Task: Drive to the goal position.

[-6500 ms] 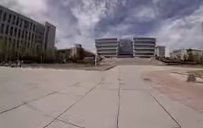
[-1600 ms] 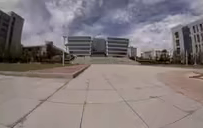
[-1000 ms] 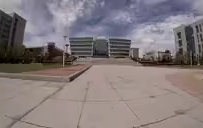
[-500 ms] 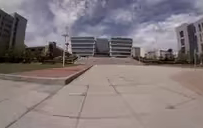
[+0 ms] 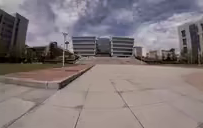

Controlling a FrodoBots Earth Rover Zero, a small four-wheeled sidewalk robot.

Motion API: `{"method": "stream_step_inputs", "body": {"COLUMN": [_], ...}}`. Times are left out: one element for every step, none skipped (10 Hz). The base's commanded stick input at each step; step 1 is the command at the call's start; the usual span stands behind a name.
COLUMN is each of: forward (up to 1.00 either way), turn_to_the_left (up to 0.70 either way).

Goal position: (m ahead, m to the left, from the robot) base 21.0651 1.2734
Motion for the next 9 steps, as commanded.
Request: {"method": "stream_step_inputs", "body": {"forward": [1.00,1.00,1.00,1.00,1.00,1.00,1.00,1.00,1.00], "turn_to_the_left": [0.00,0.00,0.00,0.00,0.00,0.00,0.00,0.00,0.00]}}
